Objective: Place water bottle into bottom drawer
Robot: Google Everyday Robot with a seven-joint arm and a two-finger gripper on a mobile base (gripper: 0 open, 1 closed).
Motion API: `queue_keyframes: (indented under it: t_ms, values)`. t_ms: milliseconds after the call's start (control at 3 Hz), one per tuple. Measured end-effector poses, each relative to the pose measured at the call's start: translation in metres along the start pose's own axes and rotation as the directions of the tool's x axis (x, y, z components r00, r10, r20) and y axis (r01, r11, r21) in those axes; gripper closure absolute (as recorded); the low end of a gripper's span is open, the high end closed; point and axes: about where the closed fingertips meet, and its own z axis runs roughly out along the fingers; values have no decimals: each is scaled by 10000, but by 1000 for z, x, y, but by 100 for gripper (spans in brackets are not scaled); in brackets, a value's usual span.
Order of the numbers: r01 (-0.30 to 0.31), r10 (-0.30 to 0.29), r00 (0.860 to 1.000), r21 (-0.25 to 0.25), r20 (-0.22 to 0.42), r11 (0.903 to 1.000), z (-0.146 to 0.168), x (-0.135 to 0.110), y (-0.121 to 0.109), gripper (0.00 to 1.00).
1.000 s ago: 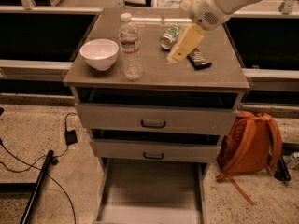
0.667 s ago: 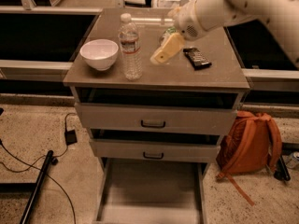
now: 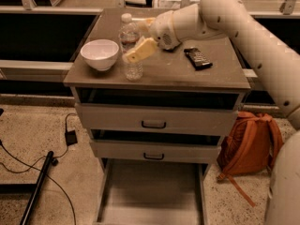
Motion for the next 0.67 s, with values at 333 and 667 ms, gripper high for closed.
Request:
queue_keyframes:
  t_ms: [333,667]
  values:
    - [339,-249,9972,-1283,709,9912,18,-22,38,41]
    - [212,135,9870,-2127,1604,9769,19,-23,66,65]
